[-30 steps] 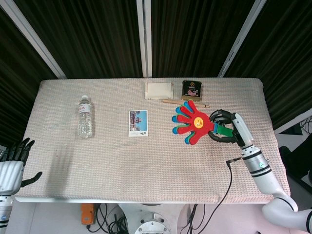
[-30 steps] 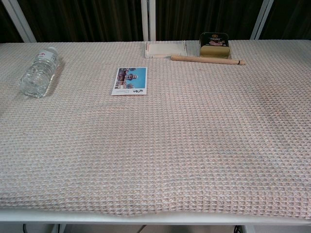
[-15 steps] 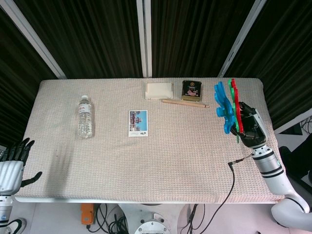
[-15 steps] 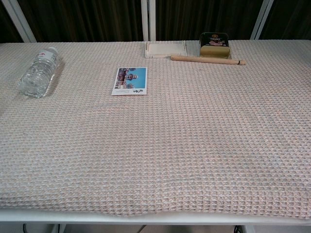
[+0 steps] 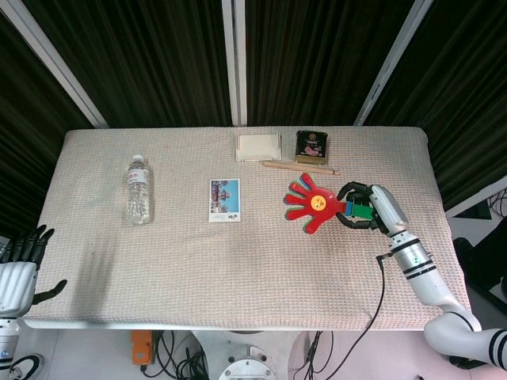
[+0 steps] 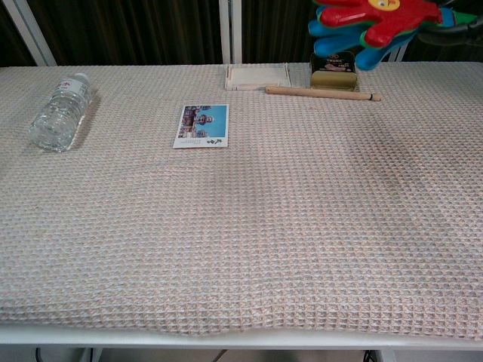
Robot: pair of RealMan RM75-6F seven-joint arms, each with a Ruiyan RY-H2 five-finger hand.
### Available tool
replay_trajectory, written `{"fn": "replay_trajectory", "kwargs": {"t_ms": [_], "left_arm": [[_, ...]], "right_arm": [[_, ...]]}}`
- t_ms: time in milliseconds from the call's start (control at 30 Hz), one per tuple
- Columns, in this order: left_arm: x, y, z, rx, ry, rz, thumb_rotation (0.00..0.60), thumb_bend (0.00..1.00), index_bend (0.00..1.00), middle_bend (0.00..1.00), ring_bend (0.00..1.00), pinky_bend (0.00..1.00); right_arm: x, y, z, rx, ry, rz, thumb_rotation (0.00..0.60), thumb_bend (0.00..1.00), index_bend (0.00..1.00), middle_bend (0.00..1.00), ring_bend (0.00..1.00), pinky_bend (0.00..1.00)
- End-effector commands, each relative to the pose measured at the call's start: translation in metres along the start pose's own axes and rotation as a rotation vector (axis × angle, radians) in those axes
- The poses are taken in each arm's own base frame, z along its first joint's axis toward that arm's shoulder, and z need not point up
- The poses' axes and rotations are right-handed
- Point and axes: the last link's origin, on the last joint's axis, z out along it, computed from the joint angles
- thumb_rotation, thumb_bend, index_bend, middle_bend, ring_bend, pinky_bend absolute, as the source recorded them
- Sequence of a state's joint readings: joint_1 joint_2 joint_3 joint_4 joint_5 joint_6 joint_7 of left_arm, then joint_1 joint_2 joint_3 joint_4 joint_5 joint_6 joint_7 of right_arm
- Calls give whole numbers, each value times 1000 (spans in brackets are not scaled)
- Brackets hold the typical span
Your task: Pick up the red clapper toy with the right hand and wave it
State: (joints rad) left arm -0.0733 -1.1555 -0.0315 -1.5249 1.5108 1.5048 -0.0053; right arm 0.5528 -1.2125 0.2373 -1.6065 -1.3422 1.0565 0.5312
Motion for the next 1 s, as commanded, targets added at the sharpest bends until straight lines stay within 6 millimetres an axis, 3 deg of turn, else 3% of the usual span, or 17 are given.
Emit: {"fn": "replay_trajectory", "kwargs": {"t_ms": [33, 300, 700, 867, 1000], "left_arm": [[0, 0, 0, 0, 0, 0, 600, 159, 38, 5, 0, 0], [-2, 0, 0, -1, -4, -2, 600, 159, 38, 5, 0, 0], [-4, -2, -2, 9, -10, 0, 600, 159, 38, 5, 0, 0], [-4, -5, -4, 18, -8, -3, 600, 159, 38, 5, 0, 0], [-4, -7, -6, 22, -7, -5, 600, 159, 38, 5, 0, 0]], "right_arm": [[-29, 14, 8, -87, -48, 91, 600, 447, 938, 808, 765, 921], [-50, 12, 9, -51, -63, 316, 600, 449, 923, 791, 752, 910], [-110, 18, 33, -52, -164, 171, 600, 430, 899, 749, 743, 902], [-119, 22, 37, -54, -172, 103, 600, 391, 885, 740, 731, 903], [-121, 23, 37, -66, -179, 94, 600, 319, 805, 726, 725, 902]]}}
